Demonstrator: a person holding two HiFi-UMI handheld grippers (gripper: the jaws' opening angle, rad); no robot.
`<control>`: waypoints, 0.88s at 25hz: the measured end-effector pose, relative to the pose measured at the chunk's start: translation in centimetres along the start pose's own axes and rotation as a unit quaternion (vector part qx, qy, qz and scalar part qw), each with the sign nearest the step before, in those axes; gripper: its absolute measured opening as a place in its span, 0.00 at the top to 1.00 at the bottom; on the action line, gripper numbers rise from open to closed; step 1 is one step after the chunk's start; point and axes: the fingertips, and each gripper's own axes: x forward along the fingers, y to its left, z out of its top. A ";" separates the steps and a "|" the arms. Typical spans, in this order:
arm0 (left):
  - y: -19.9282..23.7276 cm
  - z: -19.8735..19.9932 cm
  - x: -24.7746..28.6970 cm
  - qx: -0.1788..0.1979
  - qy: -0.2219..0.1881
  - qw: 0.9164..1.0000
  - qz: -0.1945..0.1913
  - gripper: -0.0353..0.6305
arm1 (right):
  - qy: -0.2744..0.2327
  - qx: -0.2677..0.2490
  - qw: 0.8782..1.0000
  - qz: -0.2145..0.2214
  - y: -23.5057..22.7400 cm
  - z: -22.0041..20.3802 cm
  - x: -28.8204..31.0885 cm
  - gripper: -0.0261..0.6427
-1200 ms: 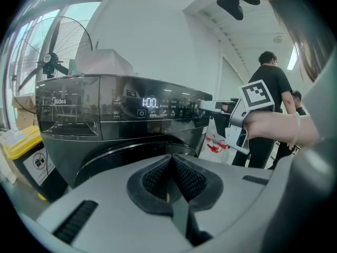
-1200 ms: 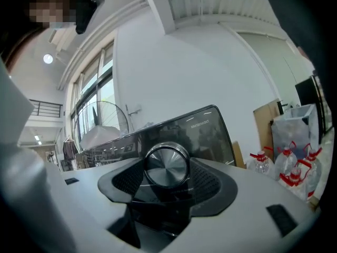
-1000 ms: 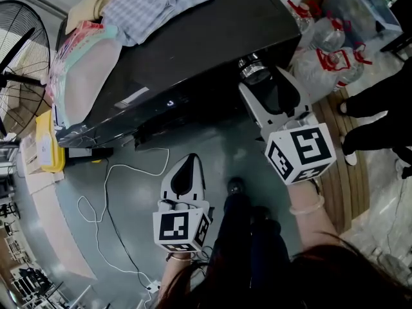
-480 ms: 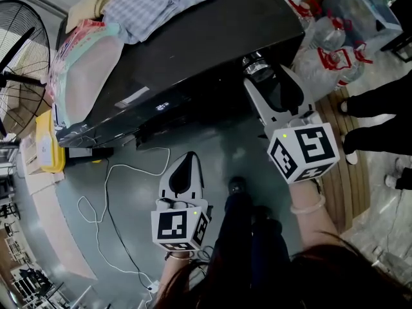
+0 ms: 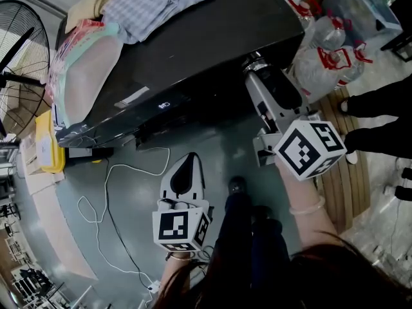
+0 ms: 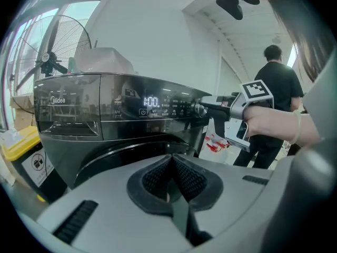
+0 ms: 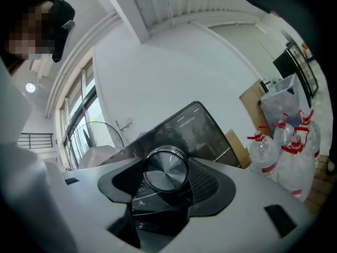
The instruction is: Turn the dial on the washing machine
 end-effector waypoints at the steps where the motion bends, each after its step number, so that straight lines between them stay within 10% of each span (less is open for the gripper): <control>1: 0.0 0.0 0.0 0.000 0.000 1.000 0.000 0.92 | 0.000 -0.003 1.000 -0.001 0.0 0.0 0.0 0.53; 10: 0.1 0.0 0.2 0.001 0.001 1.000 0.001 0.92 | 0.018 -0.134 0.991 0.000 0.6 -0.4 0.1 0.47; 16: -0.2 0.1 0.4 0.000 0.001 1.000 -0.001 0.92 | 0.037 -0.355 0.934 0.013 2.9 -0.3 0.4 0.44; 22: -0.3 -0.1 0.4 0.002 0.003 1.000 -0.005 0.92 | 0.064 -0.394 0.917 -0.001 2.6 -1.2 0.4 0.44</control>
